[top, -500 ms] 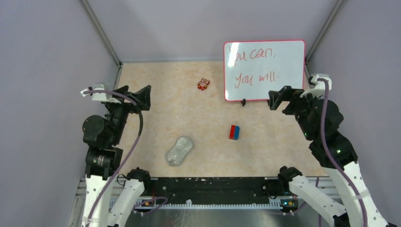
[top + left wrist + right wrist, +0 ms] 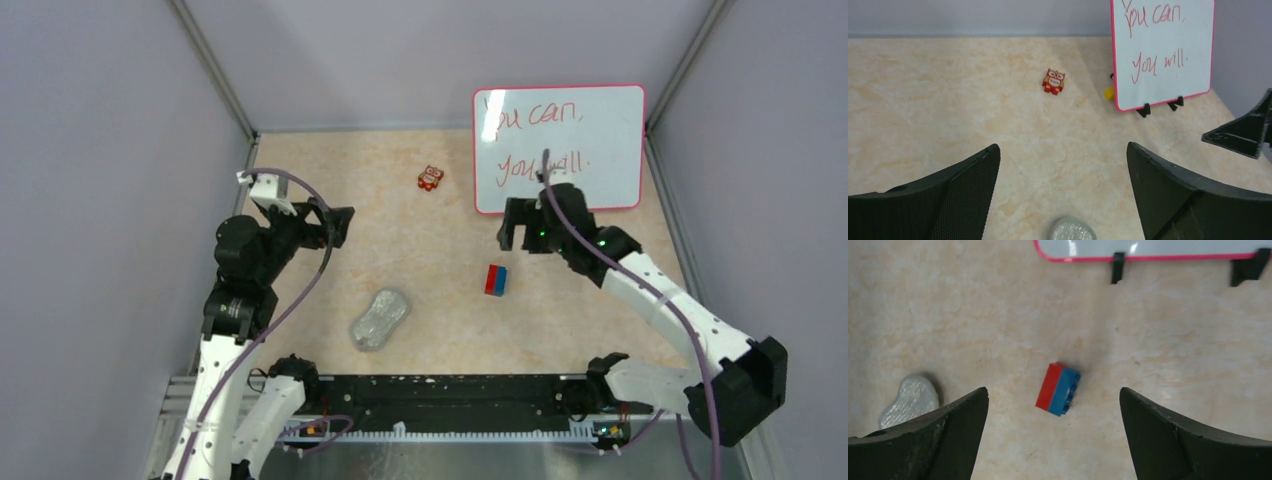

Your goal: Erase the whiteboard

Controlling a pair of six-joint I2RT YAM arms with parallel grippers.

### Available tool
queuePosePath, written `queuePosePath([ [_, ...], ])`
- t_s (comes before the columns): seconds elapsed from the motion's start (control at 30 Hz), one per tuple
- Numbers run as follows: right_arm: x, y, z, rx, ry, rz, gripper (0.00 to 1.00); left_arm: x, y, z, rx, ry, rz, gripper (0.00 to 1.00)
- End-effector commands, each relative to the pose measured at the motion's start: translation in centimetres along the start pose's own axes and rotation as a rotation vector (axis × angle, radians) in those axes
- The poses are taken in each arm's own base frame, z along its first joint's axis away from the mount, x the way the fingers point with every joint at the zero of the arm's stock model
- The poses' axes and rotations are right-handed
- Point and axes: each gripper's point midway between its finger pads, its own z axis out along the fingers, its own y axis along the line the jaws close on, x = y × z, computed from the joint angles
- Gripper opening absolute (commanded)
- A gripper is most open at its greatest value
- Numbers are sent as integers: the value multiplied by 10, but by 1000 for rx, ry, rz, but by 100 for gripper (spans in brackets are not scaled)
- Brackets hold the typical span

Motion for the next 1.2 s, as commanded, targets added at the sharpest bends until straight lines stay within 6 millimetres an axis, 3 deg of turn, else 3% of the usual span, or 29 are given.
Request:
queuePosePath([
  [0.0, 23, 65, 22, -87, 35, 110, 99, 24, -9, 8, 89, 56, -26, 99],
  [0.23, 79, 149, 41, -153, 158, 448, 99, 58, 13, 19, 16, 122, -21, 99],
  [0.43, 112, 181, 46, -131, 218, 579, 99, 77, 28, 21, -33, 150, 9, 99],
  [0.63, 145, 213, 54, -150, 269, 620, 86, 75, 28, 19, -29, 145, 29, 99],
  [0.77, 164, 227, 61, -153, 280, 611, 79, 75, 27, 17, -27, 143, 34, 99],
  [1.0, 206, 235, 82, -126, 337, 515, 68, 77, 24, 16, -8, 146, 32, 99],
  [1.17, 220, 238, 89, -130, 311, 438, 63, 78, 22, 16, 0, 147, 28, 99],
])
